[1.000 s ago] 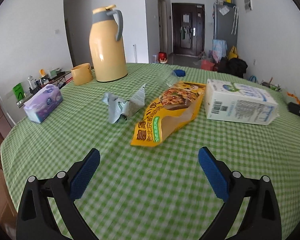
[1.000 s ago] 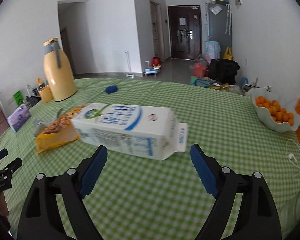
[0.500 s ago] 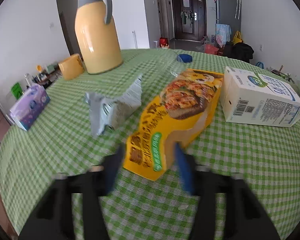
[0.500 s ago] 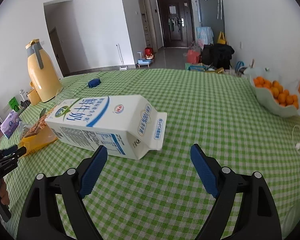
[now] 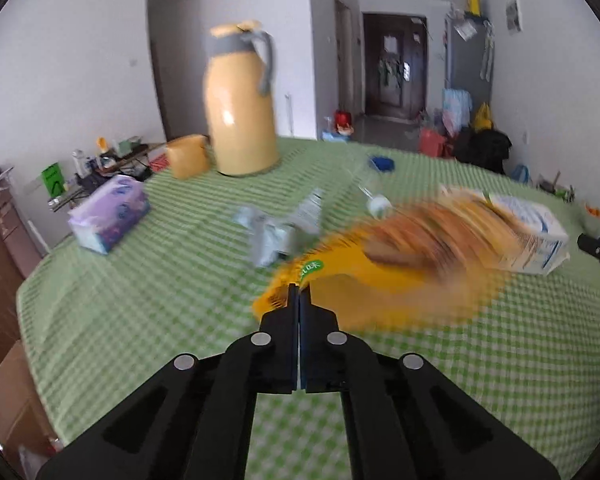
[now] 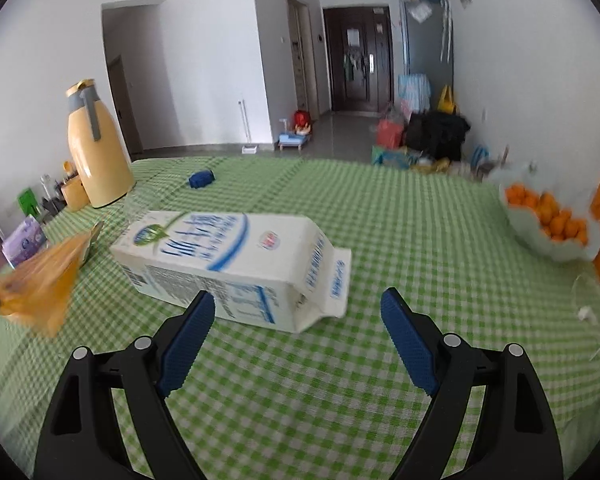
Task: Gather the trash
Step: 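Grasp the yellow snack bag with the left tool, then grasp the crumpled printed paper with the right tool while the left tool holds the snack bag, then carry the snack bag and crumpled paper over the cardboard box, then open both tools to drop the snack bag and paper into the box, then move both open tools back over the table trash, then grasp the clear plastic bottle with the left tool while the right tool approaches the milk carton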
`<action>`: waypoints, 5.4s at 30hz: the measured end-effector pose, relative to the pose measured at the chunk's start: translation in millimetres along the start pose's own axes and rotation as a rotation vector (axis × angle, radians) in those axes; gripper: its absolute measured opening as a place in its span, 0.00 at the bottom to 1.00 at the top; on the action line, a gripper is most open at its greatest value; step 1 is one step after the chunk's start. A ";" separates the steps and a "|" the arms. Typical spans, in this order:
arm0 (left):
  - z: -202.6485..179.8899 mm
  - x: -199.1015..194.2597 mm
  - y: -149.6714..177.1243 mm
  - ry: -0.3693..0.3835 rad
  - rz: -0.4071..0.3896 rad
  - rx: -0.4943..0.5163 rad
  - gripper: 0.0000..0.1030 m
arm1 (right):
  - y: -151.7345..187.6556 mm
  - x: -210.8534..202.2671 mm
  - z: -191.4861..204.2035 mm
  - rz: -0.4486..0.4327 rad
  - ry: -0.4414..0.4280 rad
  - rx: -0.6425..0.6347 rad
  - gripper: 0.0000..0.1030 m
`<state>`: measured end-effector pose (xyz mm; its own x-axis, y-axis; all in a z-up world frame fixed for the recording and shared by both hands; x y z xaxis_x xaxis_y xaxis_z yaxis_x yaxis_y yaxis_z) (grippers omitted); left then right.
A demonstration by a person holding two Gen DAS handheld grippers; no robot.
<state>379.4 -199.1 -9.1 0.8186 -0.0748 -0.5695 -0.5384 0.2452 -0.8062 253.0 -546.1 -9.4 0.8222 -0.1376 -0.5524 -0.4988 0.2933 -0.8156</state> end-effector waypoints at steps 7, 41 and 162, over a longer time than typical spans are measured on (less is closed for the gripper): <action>99.0 -34.8 11.3 -0.123 -0.040 -0.124 0.00 | -12.0 12.4 118.2 0.009 -0.260 -0.146 0.79; 421.3 -116.7 165.7 -0.611 0.091 -0.527 0.00 | 23.0 98.9 360.3 0.232 -0.493 -0.261 0.04; -4.6 -10.3 9.7 0.101 0.106 -0.045 0.91 | 0.0 -9.4 -1.9 0.073 -0.164 0.150 0.57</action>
<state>364.8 -200.4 -11.8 0.7338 -0.1486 -0.6630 -0.6309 0.2132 -0.7460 244.7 -546.5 -4.5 0.8252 0.0412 -0.5634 -0.5222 0.4358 -0.7331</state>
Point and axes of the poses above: each gripper's, at about its wrist camera, not at the fingertips, and x roughly the way its jaws point, z to its left, y to its underside, the point moved 5 cm from there along x, roughly the way its jaws point, and after that the axes turned 11 degrees about -y, right-handed, at the moved point
